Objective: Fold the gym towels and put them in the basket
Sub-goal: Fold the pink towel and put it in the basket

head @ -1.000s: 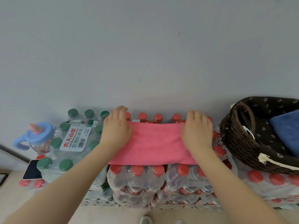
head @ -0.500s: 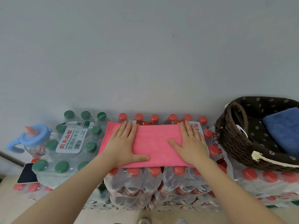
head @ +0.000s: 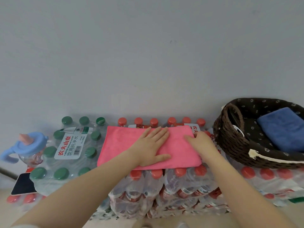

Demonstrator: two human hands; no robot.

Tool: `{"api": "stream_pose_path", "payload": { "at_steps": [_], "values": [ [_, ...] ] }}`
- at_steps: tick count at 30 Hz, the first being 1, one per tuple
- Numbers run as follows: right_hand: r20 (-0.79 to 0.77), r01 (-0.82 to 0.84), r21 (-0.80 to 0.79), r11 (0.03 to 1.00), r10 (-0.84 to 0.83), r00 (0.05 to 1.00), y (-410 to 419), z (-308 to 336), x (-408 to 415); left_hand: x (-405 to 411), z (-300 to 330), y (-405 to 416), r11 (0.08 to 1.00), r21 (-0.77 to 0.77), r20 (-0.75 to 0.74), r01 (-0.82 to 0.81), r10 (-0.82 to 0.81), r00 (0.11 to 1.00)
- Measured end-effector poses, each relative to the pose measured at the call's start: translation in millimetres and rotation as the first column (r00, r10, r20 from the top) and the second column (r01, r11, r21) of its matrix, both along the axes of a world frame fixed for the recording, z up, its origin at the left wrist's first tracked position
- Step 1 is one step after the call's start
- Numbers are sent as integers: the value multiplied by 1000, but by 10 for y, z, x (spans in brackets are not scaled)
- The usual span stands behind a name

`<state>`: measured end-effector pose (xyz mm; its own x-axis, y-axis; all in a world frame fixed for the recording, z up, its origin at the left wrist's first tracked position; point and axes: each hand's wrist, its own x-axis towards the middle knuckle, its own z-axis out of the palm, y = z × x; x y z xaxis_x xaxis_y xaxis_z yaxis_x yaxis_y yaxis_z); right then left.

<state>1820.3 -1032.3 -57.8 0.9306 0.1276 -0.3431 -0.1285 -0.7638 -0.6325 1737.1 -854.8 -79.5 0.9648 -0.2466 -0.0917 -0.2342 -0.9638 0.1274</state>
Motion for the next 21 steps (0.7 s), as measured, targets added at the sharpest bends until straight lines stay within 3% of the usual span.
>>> {"api": "stream_pose_path", "payload": {
  "at_steps": [2, 4, 7, 9, 12, 14, 16, 21],
  "values": [
    [-215, 110, 251, 962, -55, 975, 0, 92, 24, 25, -31, -50, 1000, 9, -27, 12, -12, 1000],
    [-329, 124, 378, 917, 8, 944, 22, 208, -2, 37, -61, -70, 1000, 24, -61, 1, 1, 998],
    [-247, -12, 454, 891, 139, 959, 170, 369, -85, 54, -53, -40, 1000, 3, -100, 26, -25, 995],
    [-88, -143, 375, 916, 189, 978, 339, 506, -176, 37, 1, 58, 995, -87, -116, 46, -56, 992],
    [148, -371, -14, 929, 368, 918, 621, 645, -319, -48, 100, 342, 988, -150, -61, 26, -36, 998],
    [200, -426, -182, 886, 457, 867, 833, 600, -424, -144, 132, 588, 979, -197, -32, -52, 47, 998],
    [217, -417, -245, 875, 469, 856, 1026, 459, -538, -253, 135, 813, 947, -278, -29, -163, 161, 986],
    [204, -356, -378, 855, 451, 869, 1347, 156, -763, -507, 136, 1134, 748, -459, -210, -480, 433, 876]
  ]
}}
